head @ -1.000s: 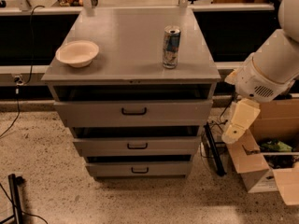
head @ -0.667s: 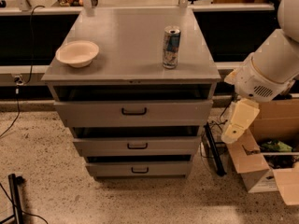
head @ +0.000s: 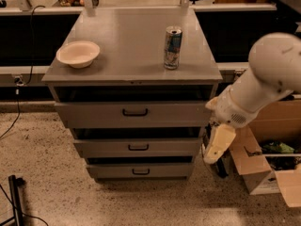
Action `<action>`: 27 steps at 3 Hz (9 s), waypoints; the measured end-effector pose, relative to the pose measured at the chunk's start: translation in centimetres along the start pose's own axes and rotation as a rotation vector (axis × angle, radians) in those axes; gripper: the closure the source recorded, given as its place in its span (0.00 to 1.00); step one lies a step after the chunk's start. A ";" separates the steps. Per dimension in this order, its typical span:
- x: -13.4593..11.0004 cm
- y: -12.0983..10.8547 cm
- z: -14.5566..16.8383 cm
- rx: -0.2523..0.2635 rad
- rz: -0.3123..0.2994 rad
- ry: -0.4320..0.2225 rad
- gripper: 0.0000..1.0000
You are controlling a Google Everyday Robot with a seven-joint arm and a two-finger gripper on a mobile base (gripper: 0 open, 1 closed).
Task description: Open bottom drawer
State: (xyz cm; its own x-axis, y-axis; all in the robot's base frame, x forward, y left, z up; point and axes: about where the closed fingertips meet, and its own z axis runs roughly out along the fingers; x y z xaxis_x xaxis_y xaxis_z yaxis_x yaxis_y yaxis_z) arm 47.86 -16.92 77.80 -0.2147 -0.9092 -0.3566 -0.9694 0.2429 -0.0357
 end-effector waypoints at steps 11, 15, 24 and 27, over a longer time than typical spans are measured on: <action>4.3 0.9 41.5 0.053 -0.196 -0.441 0.00; 6.8 -1.0 50.1 0.068 -0.299 -0.397 0.00; 10.8 -9.1 57.6 0.064 -0.308 -0.349 0.00; 11.7 -11.6 56.9 0.061 -0.310 -0.212 0.00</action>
Offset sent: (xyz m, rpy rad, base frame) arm -0.0016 0.0096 -0.0440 0.0570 -0.0637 0.0829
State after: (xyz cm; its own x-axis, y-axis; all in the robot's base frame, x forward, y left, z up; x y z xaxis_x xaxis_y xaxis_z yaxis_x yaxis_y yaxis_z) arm 63.33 -11.18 20.92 0.1237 -0.8544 -0.5047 -0.9741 -0.0076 -0.2259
